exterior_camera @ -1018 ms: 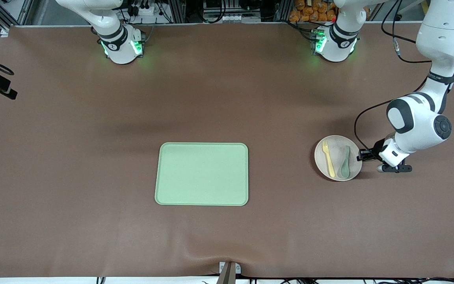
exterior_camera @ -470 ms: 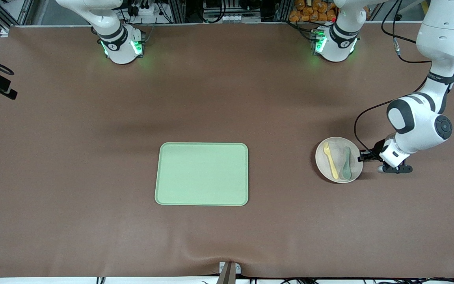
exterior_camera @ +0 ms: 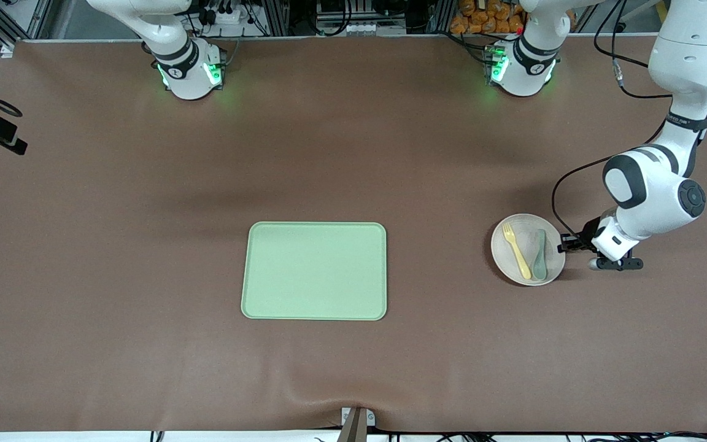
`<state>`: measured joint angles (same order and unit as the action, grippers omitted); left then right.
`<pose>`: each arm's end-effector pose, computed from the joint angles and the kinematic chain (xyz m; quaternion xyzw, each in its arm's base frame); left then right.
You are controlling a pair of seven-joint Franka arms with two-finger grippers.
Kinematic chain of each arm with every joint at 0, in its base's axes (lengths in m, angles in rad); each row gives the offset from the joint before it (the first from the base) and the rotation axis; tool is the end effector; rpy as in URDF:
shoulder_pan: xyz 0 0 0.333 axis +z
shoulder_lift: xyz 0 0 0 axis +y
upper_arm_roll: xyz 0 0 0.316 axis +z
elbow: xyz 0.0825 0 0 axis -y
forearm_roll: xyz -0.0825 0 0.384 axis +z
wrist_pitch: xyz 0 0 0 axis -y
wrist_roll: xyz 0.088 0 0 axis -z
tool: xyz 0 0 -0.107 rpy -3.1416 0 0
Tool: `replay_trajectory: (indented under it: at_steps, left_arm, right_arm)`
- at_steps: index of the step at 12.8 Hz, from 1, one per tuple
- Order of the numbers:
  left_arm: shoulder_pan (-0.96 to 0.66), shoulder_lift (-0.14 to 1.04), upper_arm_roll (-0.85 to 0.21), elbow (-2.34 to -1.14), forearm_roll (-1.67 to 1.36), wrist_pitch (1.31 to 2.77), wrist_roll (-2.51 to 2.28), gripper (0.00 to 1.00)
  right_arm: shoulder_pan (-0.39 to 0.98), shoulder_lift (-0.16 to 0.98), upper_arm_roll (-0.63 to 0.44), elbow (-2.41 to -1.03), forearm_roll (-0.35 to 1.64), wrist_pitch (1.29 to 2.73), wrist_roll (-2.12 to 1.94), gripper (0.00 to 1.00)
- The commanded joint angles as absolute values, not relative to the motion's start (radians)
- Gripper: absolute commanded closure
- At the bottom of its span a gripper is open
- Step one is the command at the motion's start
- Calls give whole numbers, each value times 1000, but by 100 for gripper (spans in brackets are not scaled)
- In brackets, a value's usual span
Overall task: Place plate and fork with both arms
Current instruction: 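Close the left gripper on the plate rim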
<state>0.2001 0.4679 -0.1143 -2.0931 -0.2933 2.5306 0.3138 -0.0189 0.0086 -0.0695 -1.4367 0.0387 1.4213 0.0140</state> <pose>0.5781 0.0527 0.1937 0.9940 0.0135 0.0055 0.1088 0.5396 -0.0430 0.6692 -0.9986 0.0485 0.0113 0.0193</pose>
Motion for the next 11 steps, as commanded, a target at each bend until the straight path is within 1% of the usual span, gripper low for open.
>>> replay_trajectory:
  at_steps: [1, 3, 4, 6, 8, 11]
  left_arm:
    - [212, 485, -136, -2043, -314, 2513, 345, 100]
    - [210, 486, -169, -2016, -314, 2500, 350, 100]
    - [210, 485, -187, -1996, -314, 2467, 351, 100]
    - [192, 482, -209, -1926, -314, 2386, 336, 100]
    - [172, 498, -233, -1867, -314, 2352, 310, 100]
    - [63, 537, -242, -1792, -313, 2352, 206, 100]
  right_arm:
    - [-28, -5, -63, -1450, 54, 1430, 11, 0]
    - [-28, -5, -63, -1450, 54, 1430, 11, 0]
    - [-29, -5, -63, -1450, 54, 1428, 11, 0]
    - [-29, -5, -64, -1450, 54, 1422, 11, 0]
    - [-29, -5, -64, -1450, 54, 1430, 11, 0]
    - [-29, -5, -63, -1450, 55, 1430, 11, 0]
